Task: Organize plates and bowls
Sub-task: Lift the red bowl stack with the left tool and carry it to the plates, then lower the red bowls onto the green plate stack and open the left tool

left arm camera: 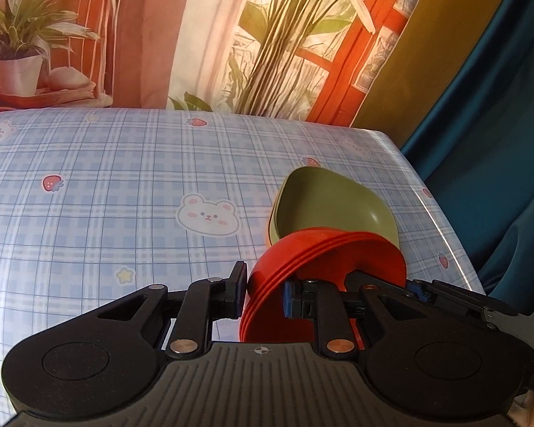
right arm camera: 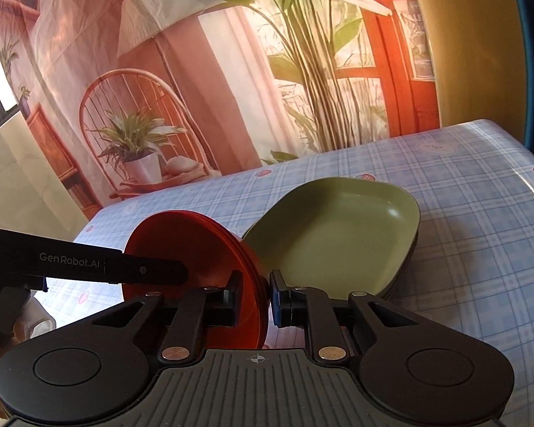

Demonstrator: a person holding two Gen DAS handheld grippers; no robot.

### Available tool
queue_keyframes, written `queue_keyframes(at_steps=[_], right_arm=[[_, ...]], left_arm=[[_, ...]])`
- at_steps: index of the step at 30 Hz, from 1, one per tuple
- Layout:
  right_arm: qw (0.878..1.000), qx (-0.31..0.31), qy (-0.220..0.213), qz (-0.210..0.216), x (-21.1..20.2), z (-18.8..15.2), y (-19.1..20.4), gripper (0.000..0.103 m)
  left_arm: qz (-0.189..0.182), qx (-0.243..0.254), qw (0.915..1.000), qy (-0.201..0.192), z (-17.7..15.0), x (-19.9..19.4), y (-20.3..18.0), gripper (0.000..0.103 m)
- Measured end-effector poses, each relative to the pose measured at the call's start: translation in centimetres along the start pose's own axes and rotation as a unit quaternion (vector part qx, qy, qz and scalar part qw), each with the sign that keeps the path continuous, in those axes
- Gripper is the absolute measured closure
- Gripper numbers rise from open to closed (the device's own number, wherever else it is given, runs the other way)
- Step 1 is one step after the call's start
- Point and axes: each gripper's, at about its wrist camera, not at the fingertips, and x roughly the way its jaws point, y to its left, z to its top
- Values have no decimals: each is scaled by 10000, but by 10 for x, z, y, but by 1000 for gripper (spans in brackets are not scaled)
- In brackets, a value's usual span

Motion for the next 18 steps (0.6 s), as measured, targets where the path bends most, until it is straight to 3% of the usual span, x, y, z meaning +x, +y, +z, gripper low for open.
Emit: queue_keyframes(at_steps=[12, 18], right_arm=[[9987, 57, -490, -102, -14, 45, -20, 88], [9983, 188, -468, -299, -8, 56, -43, 89]], left_arm=[[-283, 242, 9982, -475, 39, 10, -25, 82], [-389, 378, 9979, -350, 55, 37, -36, 82]])
